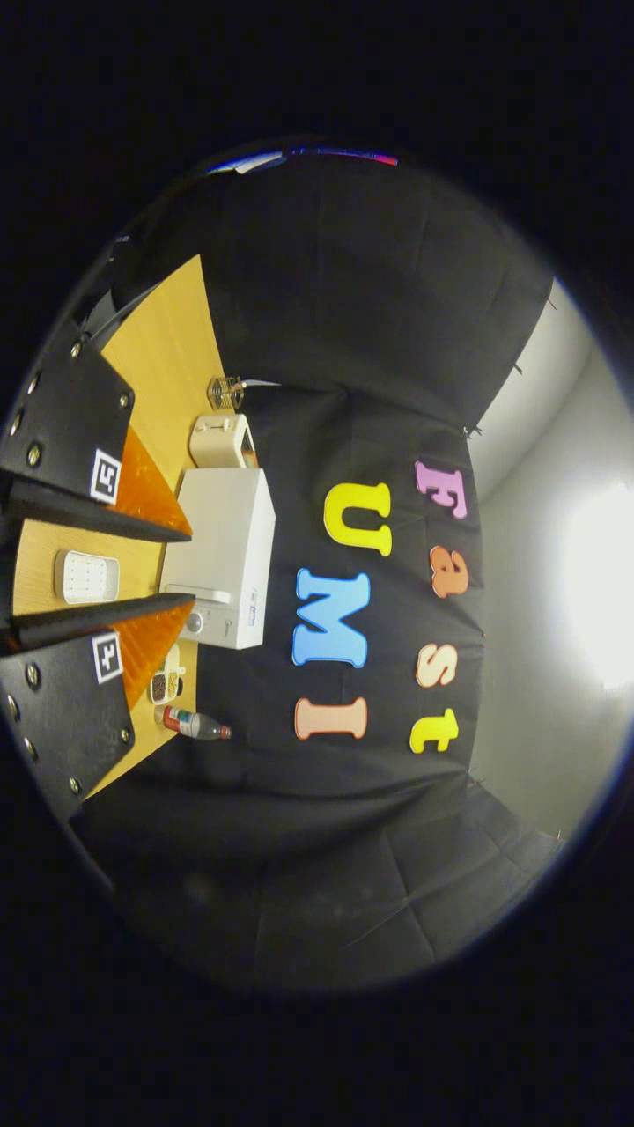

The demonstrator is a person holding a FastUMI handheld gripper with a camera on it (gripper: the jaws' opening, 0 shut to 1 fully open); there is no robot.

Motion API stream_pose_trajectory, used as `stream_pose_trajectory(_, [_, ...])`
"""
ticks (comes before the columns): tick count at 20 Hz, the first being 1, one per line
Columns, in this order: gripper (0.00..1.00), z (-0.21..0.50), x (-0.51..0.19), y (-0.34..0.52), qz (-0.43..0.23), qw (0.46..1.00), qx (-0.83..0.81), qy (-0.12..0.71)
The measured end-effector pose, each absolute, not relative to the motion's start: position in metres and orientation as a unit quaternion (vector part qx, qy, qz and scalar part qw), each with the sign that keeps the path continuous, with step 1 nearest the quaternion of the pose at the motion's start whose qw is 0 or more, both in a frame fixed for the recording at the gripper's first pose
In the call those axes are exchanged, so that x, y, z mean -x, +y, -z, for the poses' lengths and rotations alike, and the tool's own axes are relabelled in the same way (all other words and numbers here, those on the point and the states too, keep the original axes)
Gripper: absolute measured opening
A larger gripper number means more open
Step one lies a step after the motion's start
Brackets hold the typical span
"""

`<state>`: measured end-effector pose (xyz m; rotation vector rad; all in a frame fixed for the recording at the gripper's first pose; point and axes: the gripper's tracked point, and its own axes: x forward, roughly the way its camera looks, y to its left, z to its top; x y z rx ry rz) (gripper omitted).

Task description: Open the microwave, put the food inside, and close the microwave door.

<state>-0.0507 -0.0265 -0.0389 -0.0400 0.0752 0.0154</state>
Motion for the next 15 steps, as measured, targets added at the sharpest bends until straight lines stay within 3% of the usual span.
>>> stream_pose_trajectory(2, [0.76,0.045,0.051,-0.03,0.011,0.999,0.011,0.05])
stream_pose_trajectory(4, [0.97,0.048,0.049,-0.026,0.013,0.998,0.013,0.061])
stream_pose_trajectory(15, [0.95,0.049,0.039,-0.024,0.032,0.998,0.029,0.052])
